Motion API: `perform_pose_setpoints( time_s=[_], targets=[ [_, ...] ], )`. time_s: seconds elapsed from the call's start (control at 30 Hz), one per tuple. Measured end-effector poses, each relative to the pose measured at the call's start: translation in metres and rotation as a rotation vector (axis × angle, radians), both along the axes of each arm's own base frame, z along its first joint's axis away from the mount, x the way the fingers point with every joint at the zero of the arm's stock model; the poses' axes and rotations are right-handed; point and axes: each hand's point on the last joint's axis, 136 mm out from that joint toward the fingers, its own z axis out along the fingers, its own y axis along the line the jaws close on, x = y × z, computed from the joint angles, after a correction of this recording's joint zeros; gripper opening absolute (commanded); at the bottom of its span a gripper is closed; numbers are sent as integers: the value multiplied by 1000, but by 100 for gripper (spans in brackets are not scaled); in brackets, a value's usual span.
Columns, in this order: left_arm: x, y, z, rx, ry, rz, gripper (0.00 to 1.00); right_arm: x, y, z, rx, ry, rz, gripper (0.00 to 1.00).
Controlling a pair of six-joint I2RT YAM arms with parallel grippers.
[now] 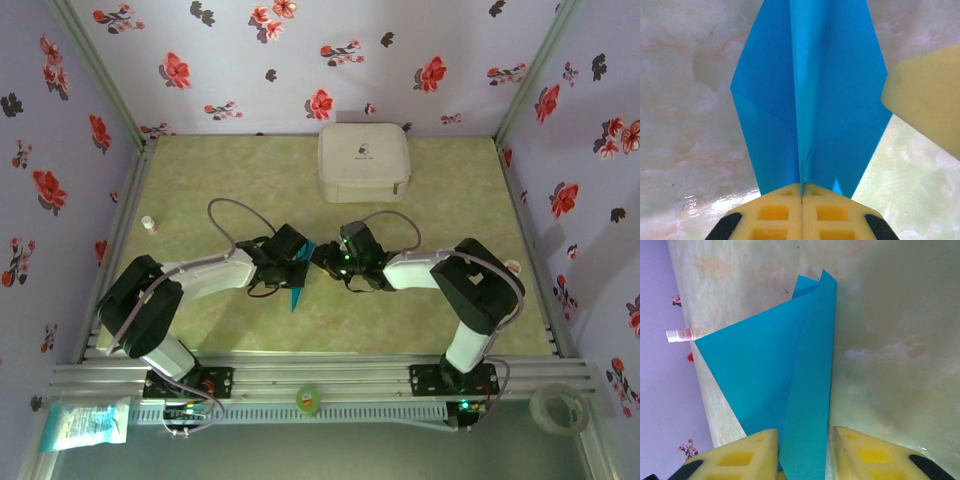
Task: Fold a paper plane with a square sheet of paper (pick it up from the middle)
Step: Move a paper plane to the center of the table.
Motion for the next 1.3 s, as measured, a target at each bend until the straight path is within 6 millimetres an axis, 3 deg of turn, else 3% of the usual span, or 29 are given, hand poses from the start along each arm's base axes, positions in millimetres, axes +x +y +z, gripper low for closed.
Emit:
perform_pose_setpoints(
  time_s=[0.33,0.93,1.3],
  targets=[
    [0,0,-5,9,13,-1,6,-6,-7,-11,-62,30,19,17],
    [-6,-11,-13,-27,55,-30,18,-9,-10,-15,-87,36,24,8],
    [-8,-15,-14,-46,70,-41,13,-9,-10,-16,-87,35,26,7]
  ],
)
